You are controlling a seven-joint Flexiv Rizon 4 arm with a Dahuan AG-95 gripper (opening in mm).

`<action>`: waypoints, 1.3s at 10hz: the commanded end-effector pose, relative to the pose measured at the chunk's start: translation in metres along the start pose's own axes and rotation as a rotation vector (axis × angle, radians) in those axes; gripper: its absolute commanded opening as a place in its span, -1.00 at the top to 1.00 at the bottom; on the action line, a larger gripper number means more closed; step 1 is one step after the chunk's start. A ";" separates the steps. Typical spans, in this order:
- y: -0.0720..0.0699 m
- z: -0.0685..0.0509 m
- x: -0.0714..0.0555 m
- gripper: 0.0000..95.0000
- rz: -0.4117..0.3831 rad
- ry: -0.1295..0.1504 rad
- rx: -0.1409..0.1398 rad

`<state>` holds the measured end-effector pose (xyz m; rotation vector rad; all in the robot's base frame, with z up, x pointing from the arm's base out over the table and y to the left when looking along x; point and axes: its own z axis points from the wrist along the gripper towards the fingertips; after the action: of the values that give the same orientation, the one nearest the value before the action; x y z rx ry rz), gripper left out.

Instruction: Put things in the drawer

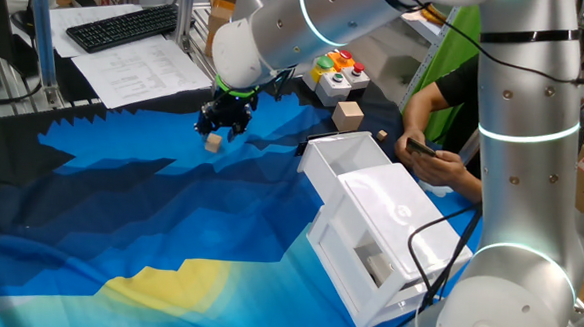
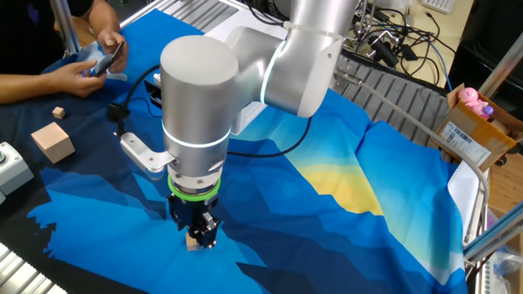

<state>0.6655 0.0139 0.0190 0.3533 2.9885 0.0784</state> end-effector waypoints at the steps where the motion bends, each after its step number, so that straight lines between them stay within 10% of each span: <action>1: 0.000 -0.003 0.001 1.00 0.008 0.006 -0.009; 5: -0.004 -0.039 0.003 1.00 0.020 0.054 -0.066; 9: -0.033 -0.120 0.019 1.00 0.009 0.141 -0.070; 11: -0.057 -0.152 0.035 1.00 -0.027 0.200 -0.016; 13: -0.052 -0.176 0.048 1.00 -0.026 0.256 0.061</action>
<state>0.5897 -0.0316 0.1733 0.3366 3.2149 0.1031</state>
